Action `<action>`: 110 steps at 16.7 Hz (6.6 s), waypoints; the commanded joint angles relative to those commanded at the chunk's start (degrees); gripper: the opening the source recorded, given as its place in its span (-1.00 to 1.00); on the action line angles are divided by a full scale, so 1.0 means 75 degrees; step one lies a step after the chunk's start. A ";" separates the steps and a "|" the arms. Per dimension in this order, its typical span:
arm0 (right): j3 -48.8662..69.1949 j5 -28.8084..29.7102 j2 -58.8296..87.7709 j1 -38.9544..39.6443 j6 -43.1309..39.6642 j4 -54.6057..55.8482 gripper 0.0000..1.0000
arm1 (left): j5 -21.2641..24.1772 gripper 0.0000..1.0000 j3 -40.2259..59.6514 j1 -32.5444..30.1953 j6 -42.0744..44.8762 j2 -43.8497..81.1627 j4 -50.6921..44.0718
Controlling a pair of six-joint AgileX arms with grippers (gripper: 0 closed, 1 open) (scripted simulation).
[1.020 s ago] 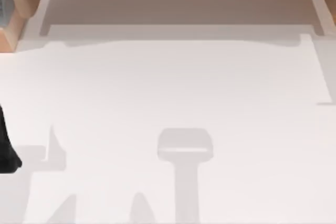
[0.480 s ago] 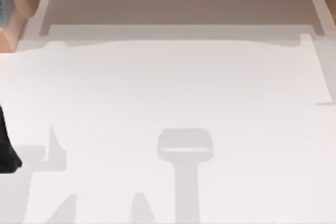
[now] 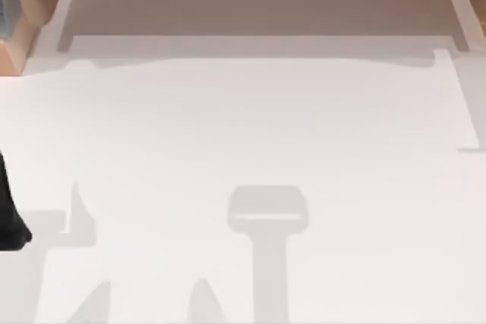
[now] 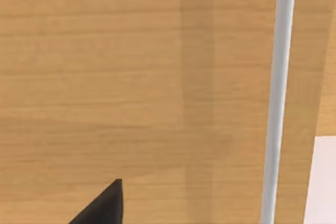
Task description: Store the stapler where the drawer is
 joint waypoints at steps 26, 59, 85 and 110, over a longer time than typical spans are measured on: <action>0.2140 0.5234 -0.5887 0.5692 1.5156 -1.9279 1.00 | 0.0000 1.00 0.0000 0.0000 0.0000 0.0000 0.0000; 0.0658 0.5338 -0.5194 0.6616 1.5856 -1.7801 -0.06 | 0.0000 1.00 0.0000 0.0000 0.0000 0.0000 0.0000; 0.1289 0.5341 -0.5793 0.6601 1.5842 -1.9022 -1.00 | 0.0000 1.00 0.0000 0.0000 0.0000 0.0000 0.0000; 1.3699 0.4883 0.2113 0.3034 0.9661 -2.1492 -1.00 | 0.0000 1.00 0.0000 0.0000 0.0000 0.0000 0.0000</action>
